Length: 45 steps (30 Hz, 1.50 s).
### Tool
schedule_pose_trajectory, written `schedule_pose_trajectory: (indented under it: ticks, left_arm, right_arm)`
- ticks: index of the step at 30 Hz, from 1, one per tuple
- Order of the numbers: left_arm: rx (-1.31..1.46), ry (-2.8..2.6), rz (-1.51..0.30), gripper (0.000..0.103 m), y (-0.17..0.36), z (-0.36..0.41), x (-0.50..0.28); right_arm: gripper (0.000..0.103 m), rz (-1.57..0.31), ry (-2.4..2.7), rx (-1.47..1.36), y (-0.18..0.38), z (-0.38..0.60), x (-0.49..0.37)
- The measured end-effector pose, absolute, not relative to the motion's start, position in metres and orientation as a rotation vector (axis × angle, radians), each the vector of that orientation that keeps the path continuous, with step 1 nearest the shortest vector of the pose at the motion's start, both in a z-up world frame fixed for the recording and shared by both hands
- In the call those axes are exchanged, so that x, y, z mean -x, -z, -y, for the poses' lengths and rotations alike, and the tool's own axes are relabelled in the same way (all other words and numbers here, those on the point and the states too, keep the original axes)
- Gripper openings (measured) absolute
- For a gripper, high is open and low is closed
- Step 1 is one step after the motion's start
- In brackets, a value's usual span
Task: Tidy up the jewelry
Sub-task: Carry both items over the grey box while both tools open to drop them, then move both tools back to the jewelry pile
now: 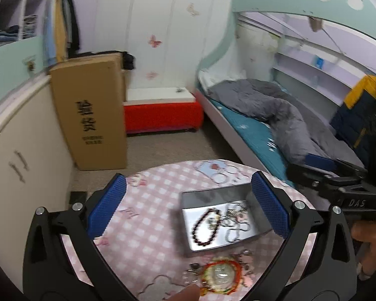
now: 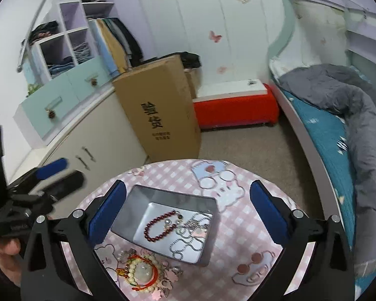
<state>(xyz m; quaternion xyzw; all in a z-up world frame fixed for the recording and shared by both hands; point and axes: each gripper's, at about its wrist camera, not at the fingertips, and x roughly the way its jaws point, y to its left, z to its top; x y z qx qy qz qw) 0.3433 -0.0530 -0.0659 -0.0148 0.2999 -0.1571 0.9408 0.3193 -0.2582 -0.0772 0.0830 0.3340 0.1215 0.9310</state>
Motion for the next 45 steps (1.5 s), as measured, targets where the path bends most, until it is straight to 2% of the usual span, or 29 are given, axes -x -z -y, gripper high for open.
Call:
schedule_pose_trajectory:
  ticks: [9, 25, 33, 45]
  left_arm:
    - [0.060, 0.282, -0.563, 0.097, 0.054, 0.013, -0.293]
    - [0.045, 0.277, -0.454, 0.097, 0.050, -0.013, -0.184]
    - [0.008, 0.272, -0.521, 0.097, 0.074, -0.002, -0.177]
    - [-0.020, 0.267, -0.688, 0.097, 0.133, 0.023, -0.218]
  right_arm:
    - [0.095, -0.644, -0.185, -0.186, 0.058, 0.258, -0.277]
    - [0.095, -0.523, -0.148, -0.086, 0.021, 0.225, -0.143]
    - [0.095, -0.568, -0.154, -0.044, 0.047, 0.223, -0.130]
    - [0.095, -0.741, -0.181, -0.075, 0.117, 0.238, -0.178]
